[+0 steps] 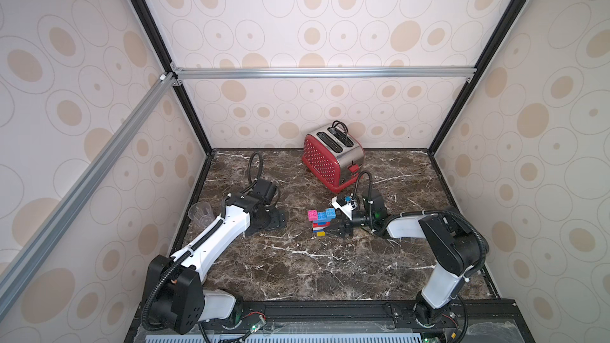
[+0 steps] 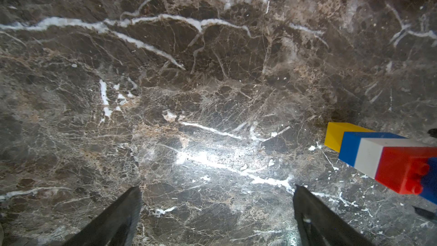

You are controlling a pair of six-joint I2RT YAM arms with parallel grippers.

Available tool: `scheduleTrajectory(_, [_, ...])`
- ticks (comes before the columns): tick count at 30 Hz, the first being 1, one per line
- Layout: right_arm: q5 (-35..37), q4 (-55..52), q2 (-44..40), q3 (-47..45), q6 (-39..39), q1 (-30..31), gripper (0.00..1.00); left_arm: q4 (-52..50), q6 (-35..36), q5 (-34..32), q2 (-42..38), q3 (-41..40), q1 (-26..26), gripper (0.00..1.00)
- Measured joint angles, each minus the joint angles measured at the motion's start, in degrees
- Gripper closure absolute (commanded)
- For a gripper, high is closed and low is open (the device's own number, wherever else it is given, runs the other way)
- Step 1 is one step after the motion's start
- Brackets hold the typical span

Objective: Assemble a carrot with lego
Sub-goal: Adjust the lego brick at the center of the board.

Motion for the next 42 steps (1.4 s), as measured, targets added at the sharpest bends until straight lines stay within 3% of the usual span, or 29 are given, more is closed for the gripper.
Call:
scheduleTrajectory(9, [-1.0,6.6,3.0,0.0,3.3,0.0,0.42,-0.1,0.0,-0.3,0.0,0.0,0.0,0.01])
scheduleTrajectory(19, [-2.0,6.1,3.1,1.5,3.2,0.4,0.55,-0.1,0.0,-0.4,0.0,0.0,0.0,0.01])
scheduleTrajectory(29, [-2.4,3.6,3.1,2.8,1.8,0.8,0.82,-0.1,-0.3,-0.8,-1.0,0.0,0.0,0.01])
scheduleTrajectory(37, [-3.5,2.7,3.1,2.8,7.1,0.5,0.84,-0.6,-0.5,-1.0,-1.1,0.0,0.0,0.01])
scheduleTrajectory(42, [-5.7,-4.7,0.3,3.0,12.8,-0.1,0.83,-1.1,-0.5,-1.0,-1.1,0.1,0.0,0.01])
